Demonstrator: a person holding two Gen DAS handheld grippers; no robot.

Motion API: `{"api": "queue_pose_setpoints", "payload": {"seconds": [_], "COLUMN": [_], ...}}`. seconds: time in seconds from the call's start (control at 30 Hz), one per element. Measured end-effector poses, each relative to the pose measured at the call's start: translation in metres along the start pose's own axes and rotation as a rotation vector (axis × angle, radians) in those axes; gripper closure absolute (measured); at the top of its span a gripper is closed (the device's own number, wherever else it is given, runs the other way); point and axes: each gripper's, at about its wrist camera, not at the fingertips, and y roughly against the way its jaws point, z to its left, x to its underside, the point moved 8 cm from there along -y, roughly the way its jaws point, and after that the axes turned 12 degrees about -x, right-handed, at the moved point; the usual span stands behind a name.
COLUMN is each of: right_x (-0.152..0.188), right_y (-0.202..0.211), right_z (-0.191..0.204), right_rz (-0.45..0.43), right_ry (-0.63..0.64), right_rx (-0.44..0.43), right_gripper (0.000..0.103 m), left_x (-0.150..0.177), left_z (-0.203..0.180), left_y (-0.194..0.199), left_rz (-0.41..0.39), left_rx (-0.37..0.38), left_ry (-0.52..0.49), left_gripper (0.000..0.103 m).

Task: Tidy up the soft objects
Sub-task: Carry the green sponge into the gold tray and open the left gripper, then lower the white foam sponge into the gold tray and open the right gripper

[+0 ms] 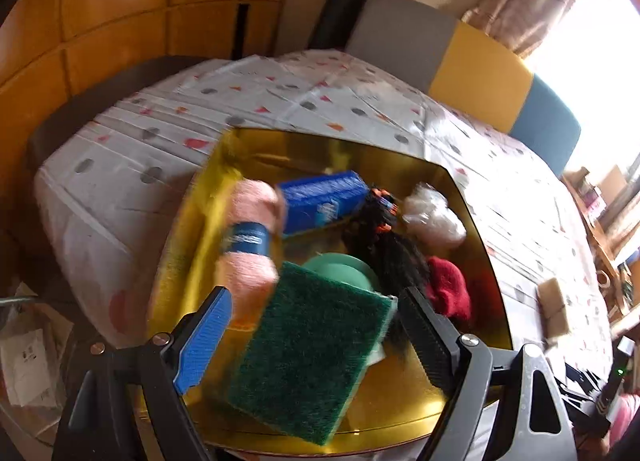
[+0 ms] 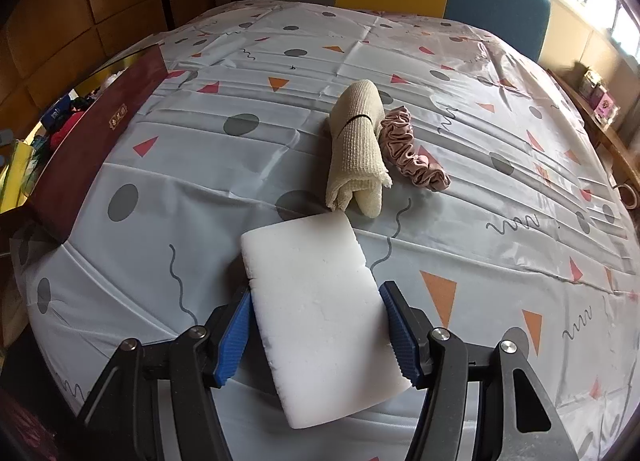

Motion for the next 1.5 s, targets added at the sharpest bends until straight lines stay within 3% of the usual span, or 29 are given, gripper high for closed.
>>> {"api": "queue_pose_setpoints", "payload": {"seconds": [0.13,0.27,0.37,0.57,0.67,0.8,1.13,1.33,1.5], "right_x": [-0.008,-0.029,-0.05,-0.098,-0.114,-0.116,-0.085,-0.086,-0.089], "right_y": [0.01,0.036,0.046,0.037,0.019,-0.017,-0.065,-0.053,-0.037], "right_z": [0.004,0.029,0.075,0.203,0.251,0.286,0.29,0.281,0.275], "right_rz": [-0.027,-0.111,-0.151,-0.192,-0.161,-0.077,0.035,-0.017,-0.059], "right_ry": [-0.003,-0.028,0.001,0.157,0.225,0.268,0.235,0.224,0.209], "right_rx": [0.03,-0.01,-0.084,-0.249,-0.297,-0.319,-0.31,-0.304,-0.306], "right_gripper": [0.043,0.043,0.043,0.042,0.041,0.041,0.032,0.021,0.02], "left_x": [0.005,0.009,0.012,0.01,0.007,0.005,0.01,0.013,0.015], "left_z": [0.016,0.027,0.027,0.025,0.029,0.035,0.044,0.04,0.035], "left_y": [0.005,0.015,0.021,0.034,0.041,0.044,0.045,0.049,0.053], "left_rz": [-0.002,-0.04,-0.069,-0.086,-0.106,-0.126,-0.13,-0.138,-0.144], "left_rx": [-0.064,-0.109,-0.118,-0.096,-0.099,-0.133,-0.168,-0.167,-0.165], "left_ry": [0.006,-0.001,-0.012,0.001,0.007,0.015,0.018,0.014,0.006], "left_gripper": [0.017,0.017,0.017,0.017,0.017,0.017,0.017,0.017,0.017]}}
